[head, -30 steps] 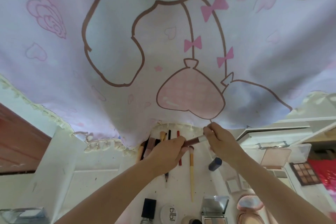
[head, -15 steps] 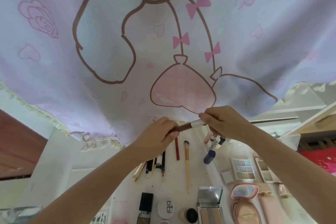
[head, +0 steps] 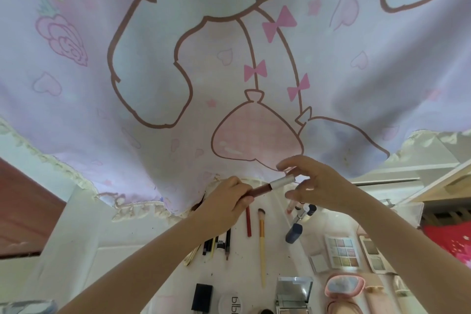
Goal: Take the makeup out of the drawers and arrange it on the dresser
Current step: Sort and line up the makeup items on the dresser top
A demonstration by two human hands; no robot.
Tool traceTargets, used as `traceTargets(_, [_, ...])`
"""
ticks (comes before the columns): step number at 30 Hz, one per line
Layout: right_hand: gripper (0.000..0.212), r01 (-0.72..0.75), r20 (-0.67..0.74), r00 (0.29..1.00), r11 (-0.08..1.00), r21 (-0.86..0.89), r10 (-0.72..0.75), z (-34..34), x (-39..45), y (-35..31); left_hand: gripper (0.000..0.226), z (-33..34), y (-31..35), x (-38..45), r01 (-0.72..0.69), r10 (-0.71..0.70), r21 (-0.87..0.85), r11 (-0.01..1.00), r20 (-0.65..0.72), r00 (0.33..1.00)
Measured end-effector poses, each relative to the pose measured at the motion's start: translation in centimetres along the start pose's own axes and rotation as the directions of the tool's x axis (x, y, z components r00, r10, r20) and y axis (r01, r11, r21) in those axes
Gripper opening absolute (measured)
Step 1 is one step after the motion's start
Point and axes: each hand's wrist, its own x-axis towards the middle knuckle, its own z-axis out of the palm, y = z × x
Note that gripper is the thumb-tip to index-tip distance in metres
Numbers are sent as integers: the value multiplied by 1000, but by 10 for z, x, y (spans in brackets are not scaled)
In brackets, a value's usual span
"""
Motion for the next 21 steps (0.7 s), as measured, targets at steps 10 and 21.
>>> traceTargets(10, [41,1,-99,995,999,-35,-4,4,0,9,26,12,-7,4,-10,11,-31,999,31,999])
traceTargets(21, [6,-179,-50,983,978,-107,174,5,2,16,25,25,-8,9,20,-20,5,1000,69,997])
